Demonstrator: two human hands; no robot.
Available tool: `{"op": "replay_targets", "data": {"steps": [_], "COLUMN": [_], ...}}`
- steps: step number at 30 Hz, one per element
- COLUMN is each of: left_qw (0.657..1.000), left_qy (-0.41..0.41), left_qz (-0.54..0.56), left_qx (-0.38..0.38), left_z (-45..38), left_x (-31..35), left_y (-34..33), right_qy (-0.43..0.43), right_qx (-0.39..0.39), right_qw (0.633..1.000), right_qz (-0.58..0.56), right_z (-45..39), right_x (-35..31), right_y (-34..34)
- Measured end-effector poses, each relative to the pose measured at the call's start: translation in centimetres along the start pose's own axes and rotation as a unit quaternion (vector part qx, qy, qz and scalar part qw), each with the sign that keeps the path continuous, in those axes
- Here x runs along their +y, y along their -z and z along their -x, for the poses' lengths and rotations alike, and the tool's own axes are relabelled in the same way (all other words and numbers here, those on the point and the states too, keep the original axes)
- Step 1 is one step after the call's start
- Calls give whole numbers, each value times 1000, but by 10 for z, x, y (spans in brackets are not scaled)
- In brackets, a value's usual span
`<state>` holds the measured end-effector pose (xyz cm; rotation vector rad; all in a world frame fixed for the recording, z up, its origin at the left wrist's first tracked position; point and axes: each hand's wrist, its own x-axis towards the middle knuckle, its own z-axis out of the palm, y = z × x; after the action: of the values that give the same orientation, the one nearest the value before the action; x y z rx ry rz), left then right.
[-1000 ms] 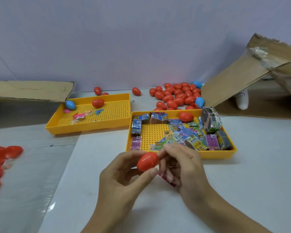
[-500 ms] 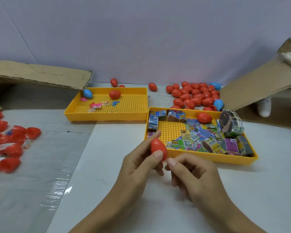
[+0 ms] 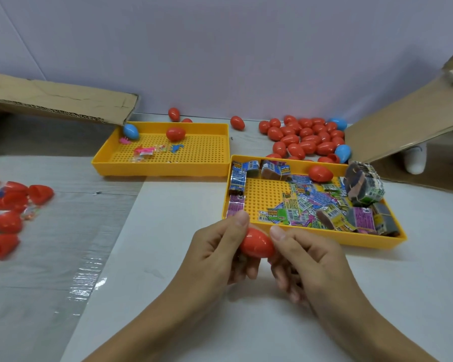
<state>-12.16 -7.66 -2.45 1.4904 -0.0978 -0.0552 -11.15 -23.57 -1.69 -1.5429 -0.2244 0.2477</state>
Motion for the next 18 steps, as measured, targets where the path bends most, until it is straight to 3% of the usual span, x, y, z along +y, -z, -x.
{"op": "replay_targets", "data": {"steps": [9,18], "left_qw": [1000,998], "left_qy": [-11,-54], "left_qz": [-21,38], "left_qx": [1,-7], "left_z": [1,3], "left_x": [0,-4], "left_y": [-2,2], "right_qy": [6,31], "right_qx": [-8,20], "right_qw": [1000,999], "right_qz": [22,32], "right_z": [1,-1], "right_x": [1,-1], "right_y": [-2,5]}}
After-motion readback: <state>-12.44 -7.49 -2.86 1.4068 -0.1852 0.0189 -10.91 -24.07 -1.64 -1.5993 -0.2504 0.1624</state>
